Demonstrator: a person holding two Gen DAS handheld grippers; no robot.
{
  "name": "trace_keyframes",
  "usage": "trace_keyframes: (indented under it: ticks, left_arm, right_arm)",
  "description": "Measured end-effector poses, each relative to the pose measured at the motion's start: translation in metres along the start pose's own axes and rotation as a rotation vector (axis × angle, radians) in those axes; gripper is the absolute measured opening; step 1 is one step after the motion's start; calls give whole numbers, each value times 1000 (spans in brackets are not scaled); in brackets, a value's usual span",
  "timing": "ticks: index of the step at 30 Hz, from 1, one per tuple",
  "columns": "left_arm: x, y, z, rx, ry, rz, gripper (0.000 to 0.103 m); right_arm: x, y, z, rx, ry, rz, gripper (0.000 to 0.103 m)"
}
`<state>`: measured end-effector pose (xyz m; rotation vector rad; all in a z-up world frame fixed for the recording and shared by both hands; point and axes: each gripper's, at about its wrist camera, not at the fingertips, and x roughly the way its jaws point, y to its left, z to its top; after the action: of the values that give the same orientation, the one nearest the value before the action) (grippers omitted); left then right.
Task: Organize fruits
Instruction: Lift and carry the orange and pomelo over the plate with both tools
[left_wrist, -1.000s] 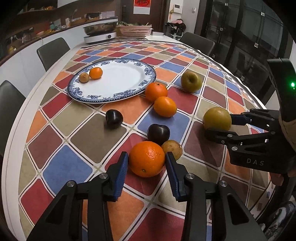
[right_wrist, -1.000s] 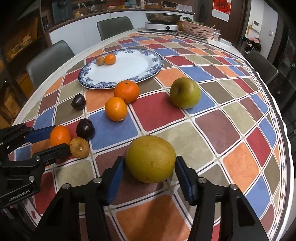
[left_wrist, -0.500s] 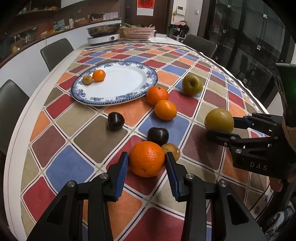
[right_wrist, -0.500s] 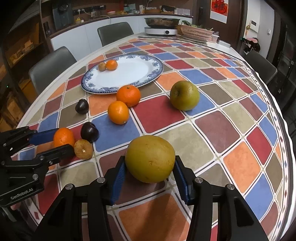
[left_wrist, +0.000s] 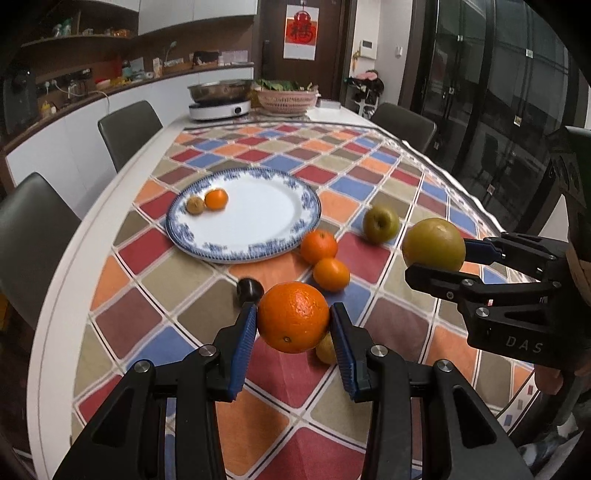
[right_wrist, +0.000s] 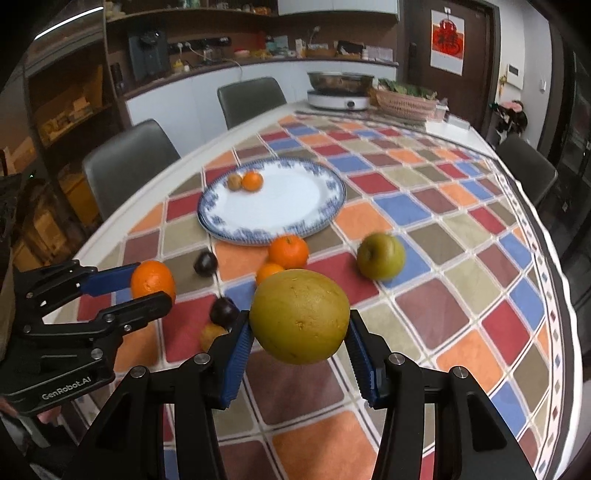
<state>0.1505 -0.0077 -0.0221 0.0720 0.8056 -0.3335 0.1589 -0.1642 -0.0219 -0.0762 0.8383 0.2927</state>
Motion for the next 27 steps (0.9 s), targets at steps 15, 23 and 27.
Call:
trace_keyframes:
  ticks: [15, 23, 27]
  left_arm:
    - [-22, 16, 61, 40, -122, 47, 40]
    - [-12, 31, 94, 39, -139, 43, 40]
    - [1, 41, 105, 27, -124, 32, 40]
  right_arm:
    - [-18, 7, 69, -63, -133, 16, 50]
    - [-7, 3, 102, -69, -138, 35, 51]
    - [6, 0, 117, -68, -120, 36, 51]
